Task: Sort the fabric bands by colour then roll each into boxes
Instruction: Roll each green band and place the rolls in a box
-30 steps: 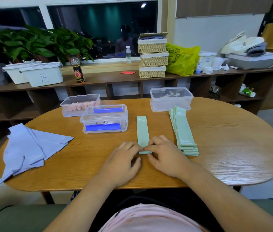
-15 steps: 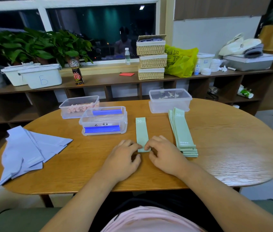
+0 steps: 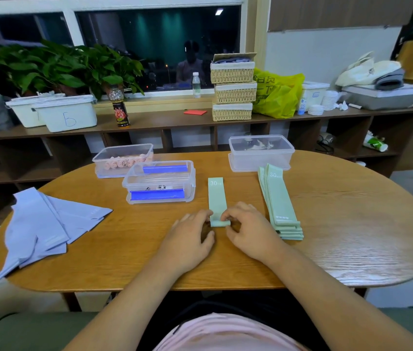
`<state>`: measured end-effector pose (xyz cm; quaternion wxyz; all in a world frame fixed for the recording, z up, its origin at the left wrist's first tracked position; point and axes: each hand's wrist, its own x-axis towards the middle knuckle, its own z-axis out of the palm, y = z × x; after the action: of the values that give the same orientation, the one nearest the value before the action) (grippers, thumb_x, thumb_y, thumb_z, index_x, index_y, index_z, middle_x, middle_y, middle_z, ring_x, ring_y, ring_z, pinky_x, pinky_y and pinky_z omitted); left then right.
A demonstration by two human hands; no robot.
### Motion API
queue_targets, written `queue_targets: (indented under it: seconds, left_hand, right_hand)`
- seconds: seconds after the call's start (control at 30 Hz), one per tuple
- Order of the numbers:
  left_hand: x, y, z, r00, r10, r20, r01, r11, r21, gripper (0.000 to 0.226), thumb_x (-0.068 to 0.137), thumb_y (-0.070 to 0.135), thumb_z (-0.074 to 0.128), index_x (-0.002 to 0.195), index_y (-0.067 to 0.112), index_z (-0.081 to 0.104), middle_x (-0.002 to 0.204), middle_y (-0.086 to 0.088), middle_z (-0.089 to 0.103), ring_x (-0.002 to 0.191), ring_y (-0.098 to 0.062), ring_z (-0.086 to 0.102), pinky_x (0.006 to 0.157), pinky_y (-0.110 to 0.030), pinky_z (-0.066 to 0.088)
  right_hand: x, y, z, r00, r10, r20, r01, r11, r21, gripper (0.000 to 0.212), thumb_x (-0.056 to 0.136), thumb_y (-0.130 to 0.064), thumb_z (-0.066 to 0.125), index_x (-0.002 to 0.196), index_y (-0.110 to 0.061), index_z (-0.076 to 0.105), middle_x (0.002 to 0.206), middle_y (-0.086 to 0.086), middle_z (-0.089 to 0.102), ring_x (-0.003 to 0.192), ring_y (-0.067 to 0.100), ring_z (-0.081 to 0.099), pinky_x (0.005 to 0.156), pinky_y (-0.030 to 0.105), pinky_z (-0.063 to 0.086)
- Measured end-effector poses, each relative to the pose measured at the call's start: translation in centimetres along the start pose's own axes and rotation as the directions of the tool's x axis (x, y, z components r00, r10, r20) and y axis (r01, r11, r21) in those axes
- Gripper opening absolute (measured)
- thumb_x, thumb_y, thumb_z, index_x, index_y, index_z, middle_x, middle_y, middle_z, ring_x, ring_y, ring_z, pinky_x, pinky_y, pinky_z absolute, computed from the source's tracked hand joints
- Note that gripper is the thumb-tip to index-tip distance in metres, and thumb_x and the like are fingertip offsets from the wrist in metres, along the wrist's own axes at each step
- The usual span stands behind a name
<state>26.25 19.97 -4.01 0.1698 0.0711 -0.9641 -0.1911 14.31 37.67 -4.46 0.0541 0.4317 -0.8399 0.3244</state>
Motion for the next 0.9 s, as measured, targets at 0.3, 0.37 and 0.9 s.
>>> queue_targets:
  seconds: [0.3, 0.37, 0.9]
  left_hand:
    - [-0.6, 0.0, 0.1, 0.999, 0.047, -0.021, -0.045, 0.997, 0.054, 0.038, 0.102, 0.042, 0.055, 0.140, 0.039, 0.054, 0.131, 0.019, 0.062, 0.122, -0.006, 0.050, 0.103, -0.033, 0.046]
    - [-0.6, 0.1, 0.0, 0.998, 0.044, -0.035, -0.043, 0.998, 0.051, 0.039, 0.102, 0.042, 0.055, 0.142, 0.039, 0.053, 0.132, 0.019, 0.062, 0.122, -0.005, 0.051, 0.102, -0.031, 0.047]
    - [1.2, 0.0, 0.2, 0.999, 0.008, 0.034, -0.011, 0.996, 0.094, 0.052, 0.103, 0.047, 0.047, 0.154, 0.040, 0.047, 0.146, 0.017, 0.052, 0.136, -0.009, 0.042, 0.115, -0.037, 0.036]
  right_hand:
    - [-0.5, 0.0, -0.2, 1.000, -0.031, -0.007, 0.031, 0.999, 0.018, 0.023, 0.091, -0.025, 0.073, 0.111, -0.034, 0.074, 0.100, -0.019, 0.060, 0.102, 0.002, 0.054, 0.091, 0.029, 0.051]
    - [-0.4, -0.1, -0.3, 1.000, -0.011, -0.020, 0.011, 1.000, 0.015, 0.025, 0.092, -0.026, 0.073, 0.116, -0.033, 0.076, 0.102, -0.019, 0.063, 0.102, 0.002, 0.055, 0.094, 0.027, 0.049]
    - [-0.2, -0.1, 0.2, 0.999, -0.032, -0.039, 0.027, 0.993, -0.116, 0.022, 0.096, -0.027, 0.067, 0.117, -0.033, 0.066, 0.110, -0.022, 0.055, 0.105, 0.003, 0.048, 0.091, 0.023, 0.048]
